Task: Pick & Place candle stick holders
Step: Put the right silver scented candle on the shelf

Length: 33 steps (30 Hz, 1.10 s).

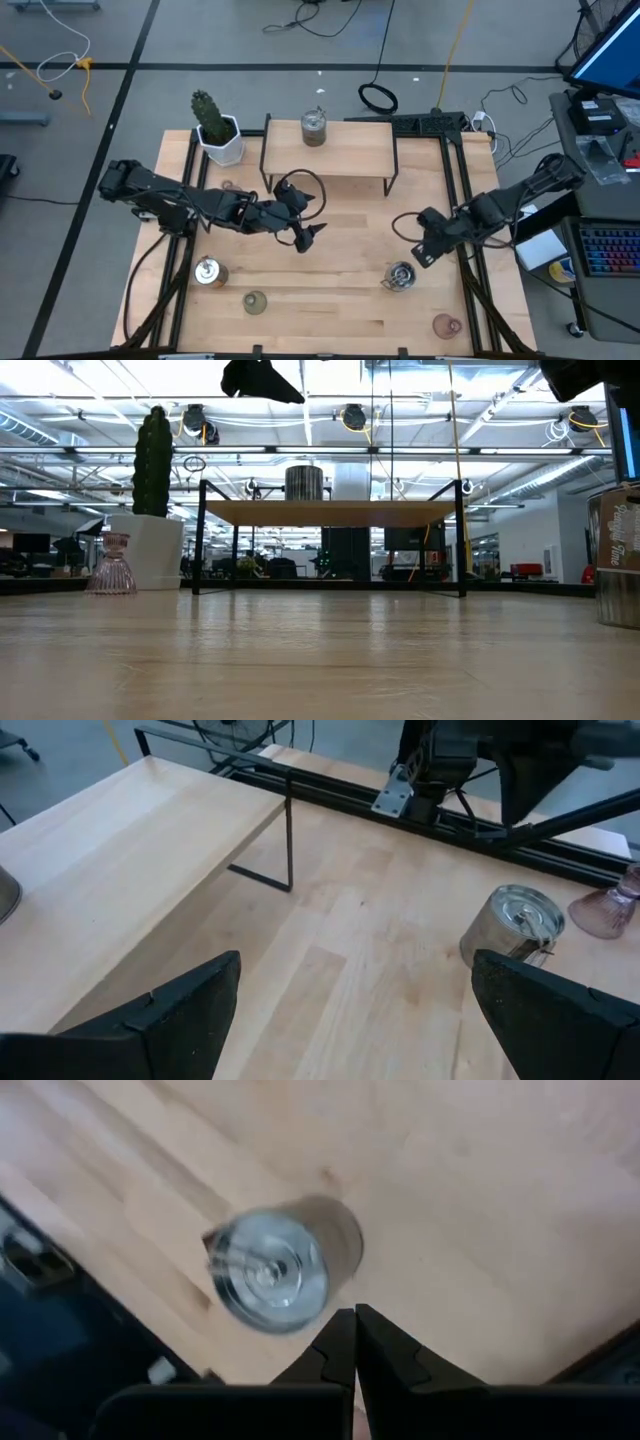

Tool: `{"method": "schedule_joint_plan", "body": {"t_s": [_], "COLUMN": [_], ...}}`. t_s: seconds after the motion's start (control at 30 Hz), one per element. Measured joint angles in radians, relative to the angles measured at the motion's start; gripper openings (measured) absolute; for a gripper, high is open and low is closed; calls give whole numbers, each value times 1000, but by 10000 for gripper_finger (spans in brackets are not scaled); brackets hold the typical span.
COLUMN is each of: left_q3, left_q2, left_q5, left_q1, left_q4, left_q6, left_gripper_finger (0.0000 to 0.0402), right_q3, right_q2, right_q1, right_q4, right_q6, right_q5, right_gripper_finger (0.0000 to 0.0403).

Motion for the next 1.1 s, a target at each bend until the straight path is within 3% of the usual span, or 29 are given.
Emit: {"method": "schedule_joint_plan", "body": {"t_s": [0.2,0.5,0.83,1.1], "left_q3": [0,0,0,0], "left_q2": [0,0,0,0], "left_q5": [0,0,1,1], "left_q1": [0,0,-2,-2], "left_q4": [0,0,0,0], "left_q6": [2,4,4,20], "left_gripper_finger": [390,390,390,390], "right_q3": [-40,-57,-57,-57], "right_q2": [-13,-58,-58,-58], "right_q1": [-21,-27,-27,-27], "right_q4": [8,47,53,74], "right_q6": [-28,-3,2,23], "right_q5": [-121,-122,-118,-17], "right_gripper_finger": [0,26,115,189]}}
